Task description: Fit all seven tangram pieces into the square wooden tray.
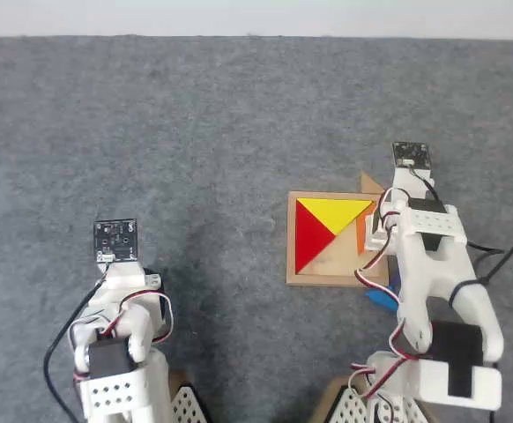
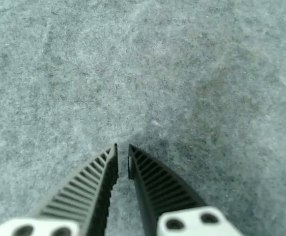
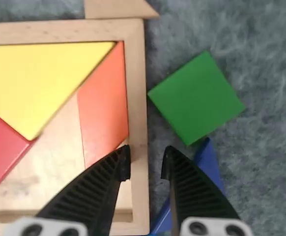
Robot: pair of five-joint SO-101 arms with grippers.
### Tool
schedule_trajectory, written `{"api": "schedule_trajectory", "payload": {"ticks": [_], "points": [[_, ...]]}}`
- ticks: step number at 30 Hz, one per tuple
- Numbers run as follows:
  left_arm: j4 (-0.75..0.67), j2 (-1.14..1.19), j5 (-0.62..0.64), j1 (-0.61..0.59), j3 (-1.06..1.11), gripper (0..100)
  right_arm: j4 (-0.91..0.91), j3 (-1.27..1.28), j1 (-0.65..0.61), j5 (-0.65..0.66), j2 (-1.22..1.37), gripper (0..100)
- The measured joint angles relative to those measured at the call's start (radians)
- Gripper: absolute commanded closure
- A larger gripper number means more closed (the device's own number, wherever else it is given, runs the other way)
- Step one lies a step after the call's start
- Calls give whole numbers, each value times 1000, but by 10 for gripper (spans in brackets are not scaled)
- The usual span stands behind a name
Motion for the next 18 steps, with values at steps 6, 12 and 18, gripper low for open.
{"api": "schedule_trajectory", "payload": {"ticks": [6,12,18], "points": [[0,0,0,0,0,964,0,2,-92,0,2,873],[0,0,0,0,0,964,0,2,-187,0,2,873],[0,0,0,0,0,964,0,-5,-308,0,2,873]]}}
